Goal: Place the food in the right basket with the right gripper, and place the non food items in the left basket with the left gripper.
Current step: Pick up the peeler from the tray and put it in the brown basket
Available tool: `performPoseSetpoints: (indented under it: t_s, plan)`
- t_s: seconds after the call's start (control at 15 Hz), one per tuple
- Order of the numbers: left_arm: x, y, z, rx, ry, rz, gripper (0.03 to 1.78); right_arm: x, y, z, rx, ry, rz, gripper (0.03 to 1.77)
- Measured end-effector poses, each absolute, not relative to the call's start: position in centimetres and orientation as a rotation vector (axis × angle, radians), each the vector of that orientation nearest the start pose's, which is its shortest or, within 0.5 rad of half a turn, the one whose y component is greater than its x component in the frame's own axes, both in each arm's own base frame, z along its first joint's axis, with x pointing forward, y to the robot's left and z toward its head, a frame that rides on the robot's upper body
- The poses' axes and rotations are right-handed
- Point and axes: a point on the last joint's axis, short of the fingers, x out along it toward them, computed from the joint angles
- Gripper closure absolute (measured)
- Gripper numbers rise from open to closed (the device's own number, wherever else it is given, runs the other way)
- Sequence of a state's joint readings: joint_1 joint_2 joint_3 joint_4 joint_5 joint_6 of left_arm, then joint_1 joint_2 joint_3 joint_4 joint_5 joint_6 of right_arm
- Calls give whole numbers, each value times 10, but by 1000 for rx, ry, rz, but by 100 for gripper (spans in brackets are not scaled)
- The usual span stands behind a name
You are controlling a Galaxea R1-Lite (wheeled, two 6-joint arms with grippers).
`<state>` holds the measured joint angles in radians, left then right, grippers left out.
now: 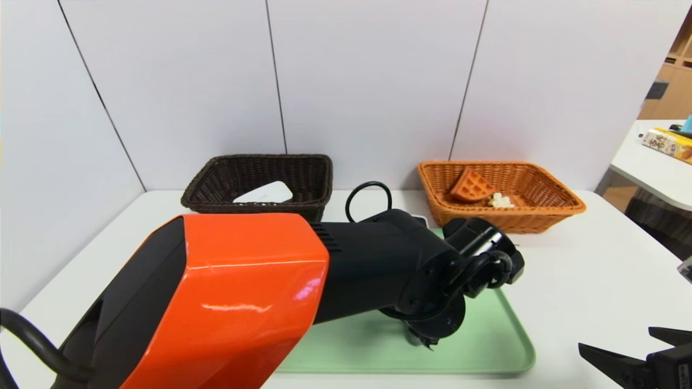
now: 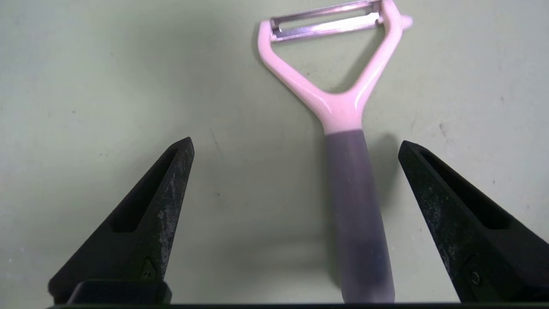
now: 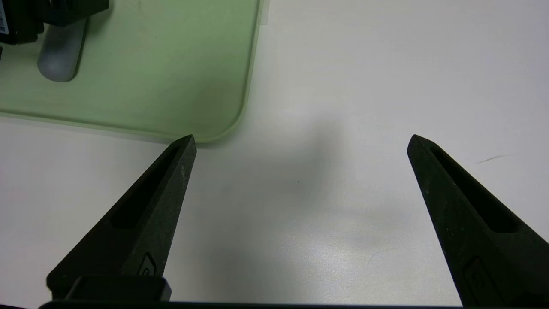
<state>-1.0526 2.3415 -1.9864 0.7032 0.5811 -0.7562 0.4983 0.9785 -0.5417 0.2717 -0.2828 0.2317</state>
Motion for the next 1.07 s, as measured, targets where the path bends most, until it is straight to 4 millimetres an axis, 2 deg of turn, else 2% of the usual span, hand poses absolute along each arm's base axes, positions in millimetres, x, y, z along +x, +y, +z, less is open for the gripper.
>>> performPoseSetpoints:
  t_s: [0.2,0.6,1.07]
  plan:
    - [239,-382,139,-9,808,-99,12,91,42,177,-48,673,128,10]
    - [243,-380,137,-44,823,-85,12,92,43,178,-48,672,128,10]
    - [240,-385,118,-7,853,-63,12,92,43,177,-51,674,125,10]
